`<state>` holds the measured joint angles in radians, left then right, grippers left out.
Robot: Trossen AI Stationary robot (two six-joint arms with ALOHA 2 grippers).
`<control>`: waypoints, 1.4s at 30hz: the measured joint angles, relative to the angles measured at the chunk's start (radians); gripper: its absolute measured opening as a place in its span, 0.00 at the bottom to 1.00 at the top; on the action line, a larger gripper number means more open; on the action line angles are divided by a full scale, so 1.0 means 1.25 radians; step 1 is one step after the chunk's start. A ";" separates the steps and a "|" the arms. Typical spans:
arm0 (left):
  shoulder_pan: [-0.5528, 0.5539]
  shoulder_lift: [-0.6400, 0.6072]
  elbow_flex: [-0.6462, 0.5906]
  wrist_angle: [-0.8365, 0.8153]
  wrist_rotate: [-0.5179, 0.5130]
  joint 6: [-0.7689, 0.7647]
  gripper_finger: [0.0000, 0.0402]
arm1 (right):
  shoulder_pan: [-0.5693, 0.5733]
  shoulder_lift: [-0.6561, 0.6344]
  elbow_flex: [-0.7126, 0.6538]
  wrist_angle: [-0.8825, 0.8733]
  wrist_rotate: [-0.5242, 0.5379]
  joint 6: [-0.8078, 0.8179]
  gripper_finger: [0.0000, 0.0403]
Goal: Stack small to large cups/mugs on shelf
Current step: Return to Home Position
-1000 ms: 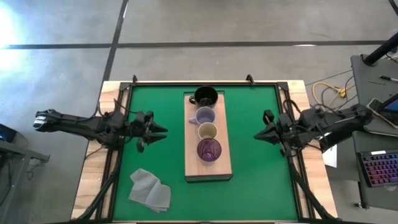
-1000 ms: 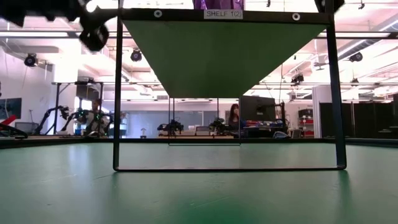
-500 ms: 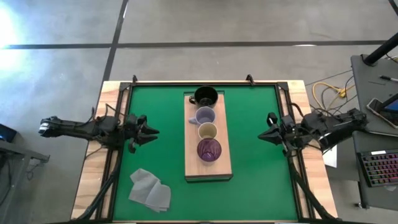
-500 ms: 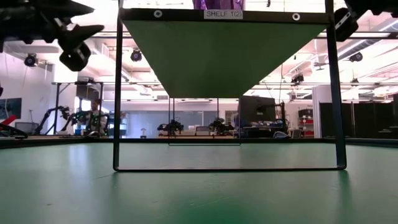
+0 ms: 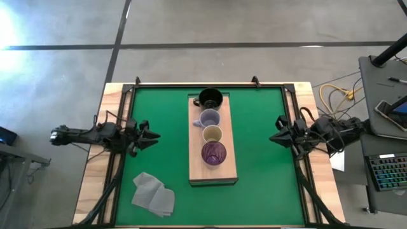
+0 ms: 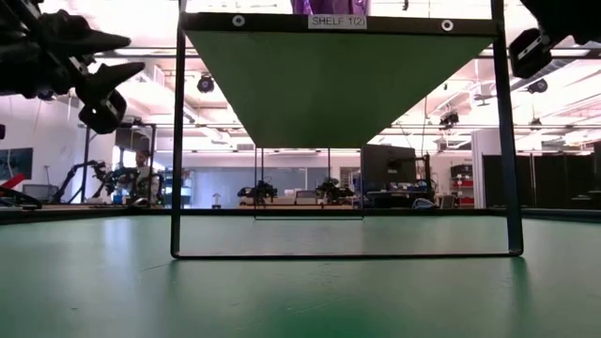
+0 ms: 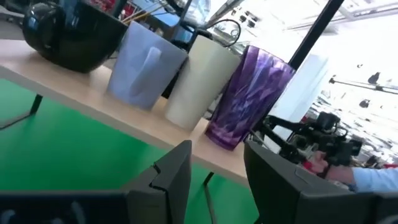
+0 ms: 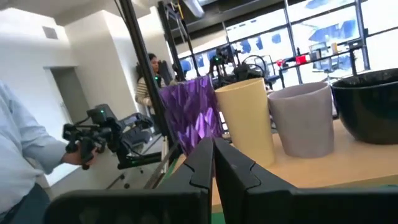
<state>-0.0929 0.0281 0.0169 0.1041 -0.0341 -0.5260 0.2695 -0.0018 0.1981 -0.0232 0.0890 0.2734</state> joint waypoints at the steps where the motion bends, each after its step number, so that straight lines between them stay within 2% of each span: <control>1: 0.000 0.001 -0.004 0.010 0.000 -0.010 0.33 | 0.000 0.002 -0.006 0.011 0.005 -0.005 0.02; 7: 0.000 0.025 -0.006 -0.020 0.001 -0.029 0.33 | -0.001 0.002 -0.059 0.093 0.023 -0.024 0.02; 13: 0.001 0.027 -0.007 -0.063 0.000 -0.031 0.33 | -0.002 0.002 -0.145 0.233 0.036 -0.051 0.02; 22: 0.001 0.051 -0.007 -0.067 0.005 -0.035 0.33 | -0.002 0.003 -0.151 0.216 0.057 -0.079 0.02; 30: 0.001 0.103 -0.008 -0.067 0.005 -0.035 0.33 | -0.002 0.003 -0.151 0.107 0.064 0.009 0.02; 34: 0.001 0.127 -0.008 -0.059 0.004 -0.035 0.33 | -0.002 0.004 -0.151 0.046 0.064 0.006 0.02; 42: 0.001 0.151 -0.007 -0.054 0.002 -0.035 0.33 | -0.002 0.021 -0.151 0.045 0.063 0.006 0.02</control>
<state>-0.0917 0.2174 0.0078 0.0360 -0.0319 -0.5694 0.2676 0.0238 0.0090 0.0334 0.1673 0.2806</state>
